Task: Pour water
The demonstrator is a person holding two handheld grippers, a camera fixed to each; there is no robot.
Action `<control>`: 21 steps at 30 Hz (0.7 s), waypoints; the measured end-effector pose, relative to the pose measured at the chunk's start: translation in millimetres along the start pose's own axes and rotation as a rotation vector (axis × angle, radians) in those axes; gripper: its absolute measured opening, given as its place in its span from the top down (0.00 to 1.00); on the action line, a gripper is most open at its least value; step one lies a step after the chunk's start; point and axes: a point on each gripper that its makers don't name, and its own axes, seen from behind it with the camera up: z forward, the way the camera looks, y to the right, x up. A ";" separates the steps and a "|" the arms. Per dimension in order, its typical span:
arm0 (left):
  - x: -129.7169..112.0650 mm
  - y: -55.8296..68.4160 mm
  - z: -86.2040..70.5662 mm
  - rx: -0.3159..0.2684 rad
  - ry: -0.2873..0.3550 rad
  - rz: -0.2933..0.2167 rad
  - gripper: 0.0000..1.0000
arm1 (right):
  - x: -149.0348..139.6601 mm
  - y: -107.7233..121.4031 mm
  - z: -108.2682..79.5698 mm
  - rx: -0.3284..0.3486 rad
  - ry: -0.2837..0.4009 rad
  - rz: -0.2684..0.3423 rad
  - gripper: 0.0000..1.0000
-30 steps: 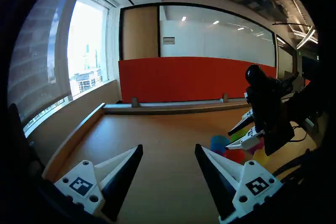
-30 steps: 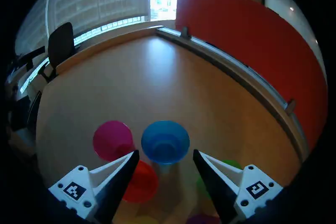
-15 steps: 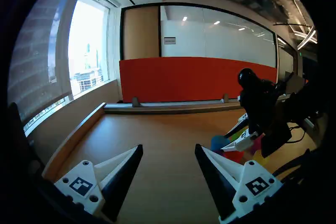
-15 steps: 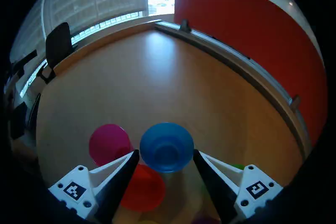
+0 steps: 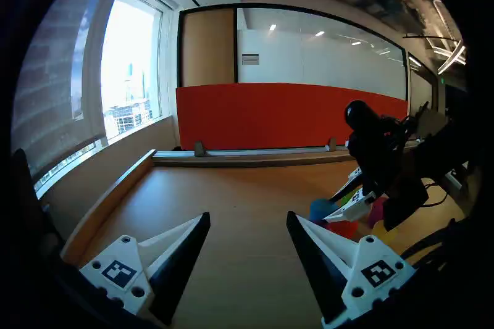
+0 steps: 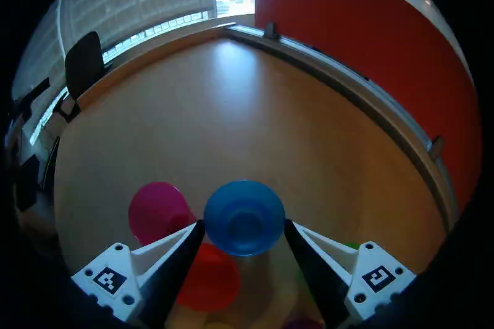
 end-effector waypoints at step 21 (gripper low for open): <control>-2.7 -2.6 2.7 0.004 -0.003 -0.009 0.08 | -7.9 0.8 6.9 0.004 -0.050 0.025 0.00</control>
